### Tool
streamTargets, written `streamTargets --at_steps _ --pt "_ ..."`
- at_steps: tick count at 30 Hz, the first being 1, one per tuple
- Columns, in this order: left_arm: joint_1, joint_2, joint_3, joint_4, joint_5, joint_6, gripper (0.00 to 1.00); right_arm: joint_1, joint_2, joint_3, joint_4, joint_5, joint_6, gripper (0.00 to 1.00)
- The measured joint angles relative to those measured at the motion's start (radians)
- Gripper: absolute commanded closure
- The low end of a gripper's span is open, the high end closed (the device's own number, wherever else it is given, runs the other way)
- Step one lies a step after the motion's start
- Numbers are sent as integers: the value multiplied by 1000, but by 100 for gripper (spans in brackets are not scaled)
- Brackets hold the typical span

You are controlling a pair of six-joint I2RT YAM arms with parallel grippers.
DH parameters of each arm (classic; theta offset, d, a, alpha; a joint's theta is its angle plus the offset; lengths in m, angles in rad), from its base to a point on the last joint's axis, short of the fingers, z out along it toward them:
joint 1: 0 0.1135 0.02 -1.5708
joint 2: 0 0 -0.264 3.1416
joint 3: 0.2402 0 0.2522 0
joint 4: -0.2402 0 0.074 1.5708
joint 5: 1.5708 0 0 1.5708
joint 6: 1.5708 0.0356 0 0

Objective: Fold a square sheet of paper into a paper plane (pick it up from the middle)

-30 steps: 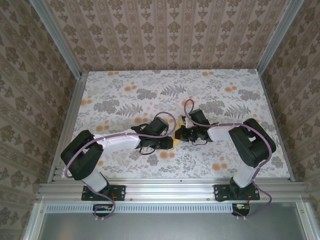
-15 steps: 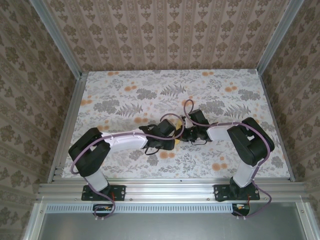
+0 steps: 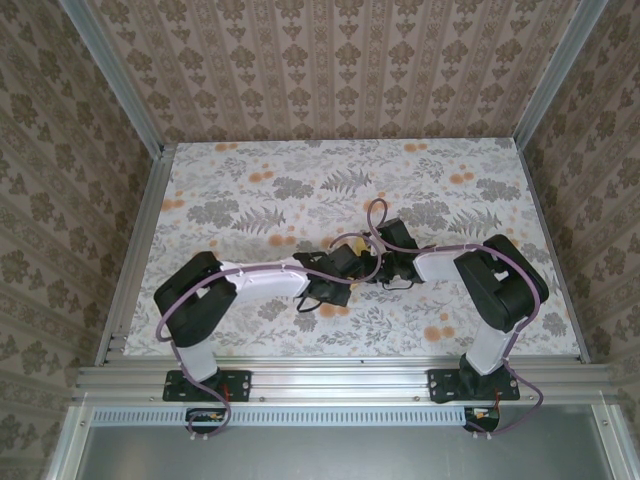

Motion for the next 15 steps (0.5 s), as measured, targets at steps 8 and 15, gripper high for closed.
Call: streamTargets --at_steps 8,15 --pt "-28 32 45 -75 -58 17 90 0 0 0 0 0 0 97" --pt "-39 69 91 -129 -105 15 91 0 -3 0 -6 0 8 90"
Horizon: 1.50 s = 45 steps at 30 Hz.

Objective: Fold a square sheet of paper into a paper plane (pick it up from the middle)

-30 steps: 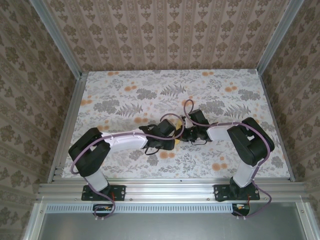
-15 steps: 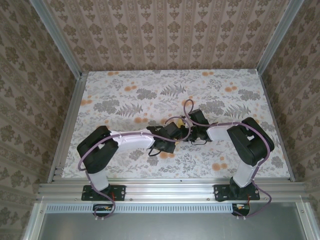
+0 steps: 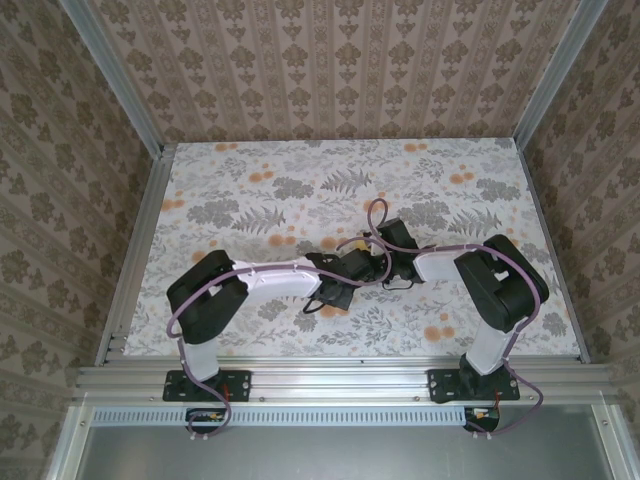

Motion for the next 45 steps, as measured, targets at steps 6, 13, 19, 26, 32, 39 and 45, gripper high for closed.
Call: streamTargets --at_steps 6,13,19,26,32,39,45 --pt "-5 11 13 -19 -25 -2 92 2 -35 0 -33 3 26 86" --pt "-5 17 18 -27 -49 -15 92 2 -68 0 -71 8 48 96" --pt "-5 17 18 -27 -49 -19 92 2 -68 0 -93 31 52 96" --pt "-5 18 19 -29 -52 -23 91 2 -68 -5 -97 41 73 93" --pt "-5 23 28 -39 -56 -26 91 3 -68 -19 -96 56 95 91" --pt "-5 25 30 -41 -56 -26 90 3 -68 -33 -92 60 112 96" --pt "-5 24 30 -42 -55 -26 83 3 -40 -36 -76 58 118 98"
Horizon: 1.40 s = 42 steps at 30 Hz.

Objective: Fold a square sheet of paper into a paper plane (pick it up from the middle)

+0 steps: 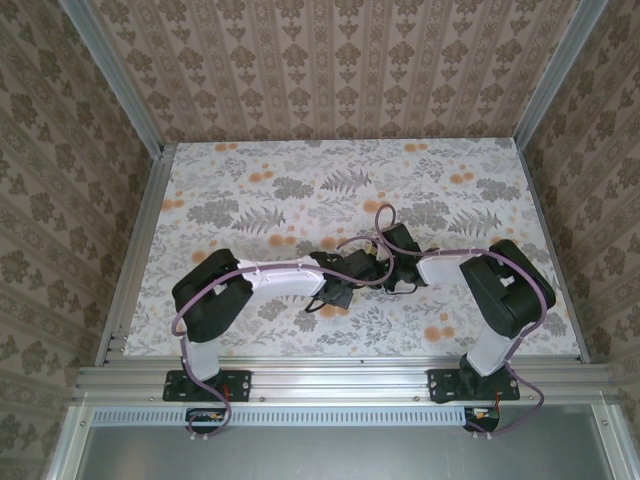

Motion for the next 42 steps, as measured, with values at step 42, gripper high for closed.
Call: streamTargets --at_steps 42 --pt "231 -154 -282 425 403 -151 84 0 103 51 66 -187 -282 100"
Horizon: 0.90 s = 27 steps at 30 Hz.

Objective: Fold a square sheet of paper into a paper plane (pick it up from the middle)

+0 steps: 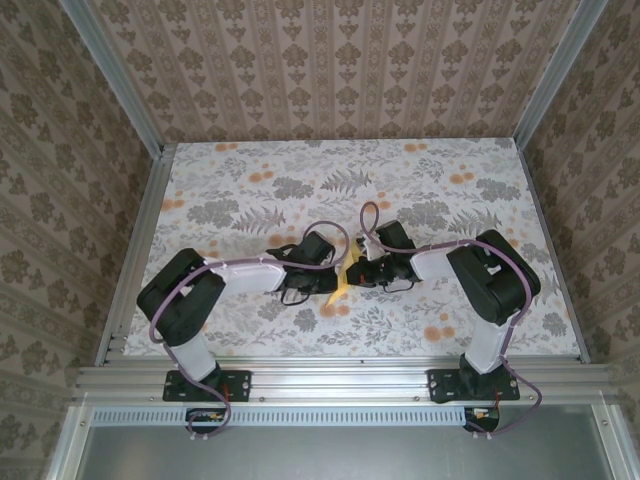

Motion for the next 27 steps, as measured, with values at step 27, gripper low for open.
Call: streamTargets --at_steps 27 --pt "21 39 79 -39 -9 50 81 0 1 2 -2 0 1 100"
